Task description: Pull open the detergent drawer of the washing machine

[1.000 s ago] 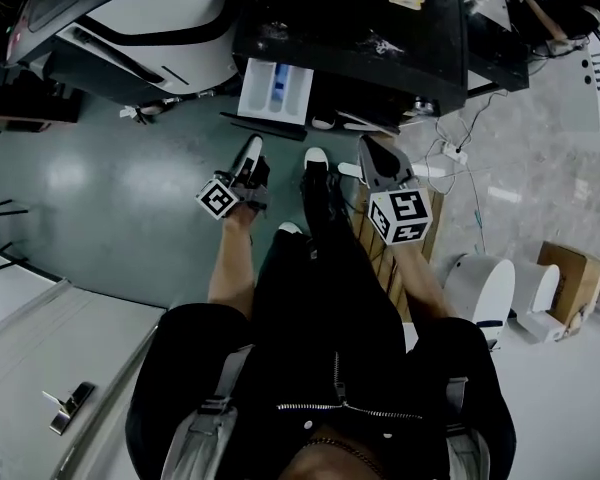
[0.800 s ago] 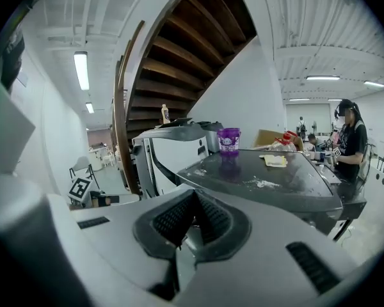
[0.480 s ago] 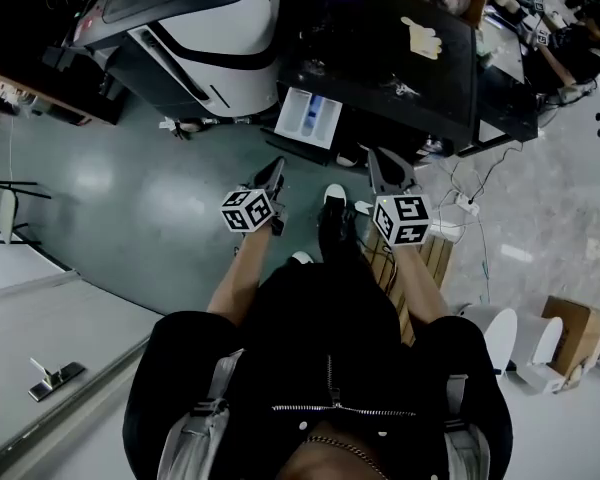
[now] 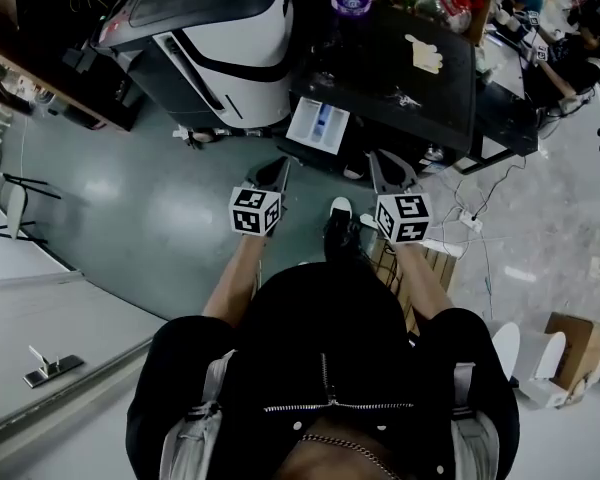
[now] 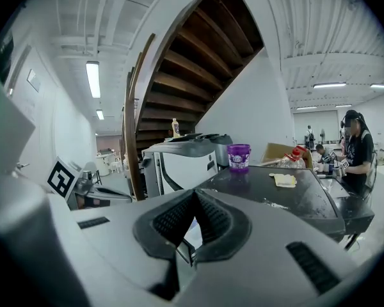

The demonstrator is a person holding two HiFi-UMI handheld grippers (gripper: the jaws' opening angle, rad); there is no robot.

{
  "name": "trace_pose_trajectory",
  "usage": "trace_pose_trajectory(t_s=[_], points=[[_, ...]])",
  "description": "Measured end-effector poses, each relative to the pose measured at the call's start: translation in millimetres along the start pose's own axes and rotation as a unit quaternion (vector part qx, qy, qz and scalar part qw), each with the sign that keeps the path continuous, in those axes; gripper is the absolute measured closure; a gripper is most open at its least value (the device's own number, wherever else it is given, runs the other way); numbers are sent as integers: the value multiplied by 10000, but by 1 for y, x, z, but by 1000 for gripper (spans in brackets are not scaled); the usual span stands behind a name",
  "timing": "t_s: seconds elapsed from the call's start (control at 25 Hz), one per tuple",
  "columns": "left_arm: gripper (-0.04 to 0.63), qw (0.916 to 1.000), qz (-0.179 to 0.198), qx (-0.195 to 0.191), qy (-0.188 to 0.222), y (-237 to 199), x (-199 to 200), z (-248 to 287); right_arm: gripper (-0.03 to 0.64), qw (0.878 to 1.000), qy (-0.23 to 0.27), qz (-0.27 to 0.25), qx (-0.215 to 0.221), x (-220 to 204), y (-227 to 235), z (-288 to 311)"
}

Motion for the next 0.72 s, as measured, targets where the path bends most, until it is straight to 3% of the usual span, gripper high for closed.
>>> trace_pose_trajectory(t_s=[0.36,0.72], points=[[574,9969,669,127,401,3,47,-25,614,9991,297,-275,101,24,-15,0],[574,9944,756,137,728,2,72,-32,614,9984,486,-243,121,33,-23,-4]])
Point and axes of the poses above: the fingertips, and each gripper's own axes: z forward along the fingers, y to its right, x out of its top, the point moved 9 cm from there along -z, backward along the fingers, and after that the axes turned 3 degrees about z, right-handed, at the moved point
